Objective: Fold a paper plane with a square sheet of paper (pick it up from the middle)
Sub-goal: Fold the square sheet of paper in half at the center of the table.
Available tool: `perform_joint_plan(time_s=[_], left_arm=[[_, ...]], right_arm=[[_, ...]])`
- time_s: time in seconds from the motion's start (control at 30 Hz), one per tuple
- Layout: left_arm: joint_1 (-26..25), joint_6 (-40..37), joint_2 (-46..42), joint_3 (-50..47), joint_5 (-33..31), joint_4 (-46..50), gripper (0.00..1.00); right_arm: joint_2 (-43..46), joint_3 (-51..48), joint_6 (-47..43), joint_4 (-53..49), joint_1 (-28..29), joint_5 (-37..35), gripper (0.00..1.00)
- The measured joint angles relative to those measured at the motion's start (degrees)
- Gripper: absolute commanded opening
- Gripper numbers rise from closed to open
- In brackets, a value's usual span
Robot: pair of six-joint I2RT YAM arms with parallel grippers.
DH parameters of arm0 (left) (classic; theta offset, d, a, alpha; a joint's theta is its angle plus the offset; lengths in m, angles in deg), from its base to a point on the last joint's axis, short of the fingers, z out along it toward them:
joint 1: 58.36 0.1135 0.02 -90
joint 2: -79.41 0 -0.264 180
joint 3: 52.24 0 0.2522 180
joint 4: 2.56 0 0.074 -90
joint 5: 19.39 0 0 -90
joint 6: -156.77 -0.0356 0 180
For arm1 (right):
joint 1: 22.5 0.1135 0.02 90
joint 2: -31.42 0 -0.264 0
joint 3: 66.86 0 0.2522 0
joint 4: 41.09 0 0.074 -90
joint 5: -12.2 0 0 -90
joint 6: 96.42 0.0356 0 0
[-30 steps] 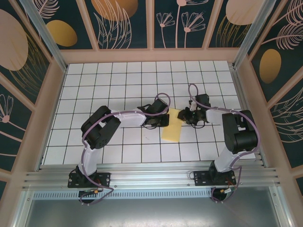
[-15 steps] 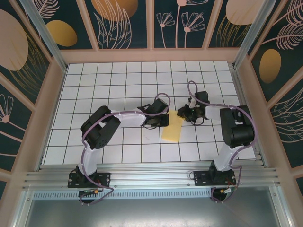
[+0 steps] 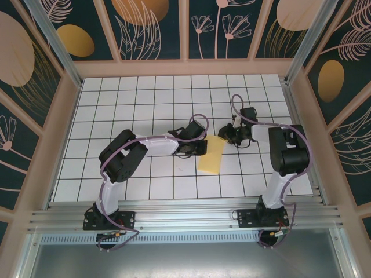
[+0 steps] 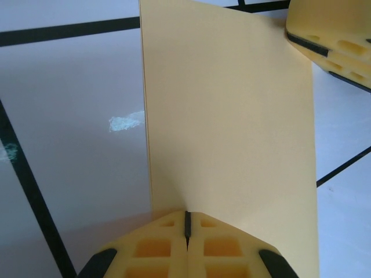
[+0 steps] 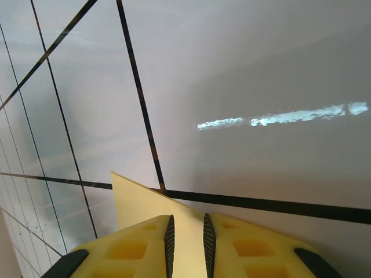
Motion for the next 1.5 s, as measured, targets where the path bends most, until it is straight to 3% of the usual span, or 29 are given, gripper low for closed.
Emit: perform_joint_plan(time_s=[0.93, 1.23, 1.5], left_arm=[[0.00, 0.00, -0.31, -0.02, -0.22, 0.50, 0.00], [0.00, 0.50, -3.89, -0.24, -1.51, 4.90, 0.21], [0.02, 3.69, -17.66, -10.84, -5.16, 0.02, 0.41]], right_arm=[[-0.39, 0.24, -0.63, 0.26, -2.51, 2.58, 0.25], [11.17, -0.68, -2.99, -6.12, -2.08, -1.88, 0.36], [18.62, -9.66, -1.07, -7.82, 5.51, -7.39, 0.40]])
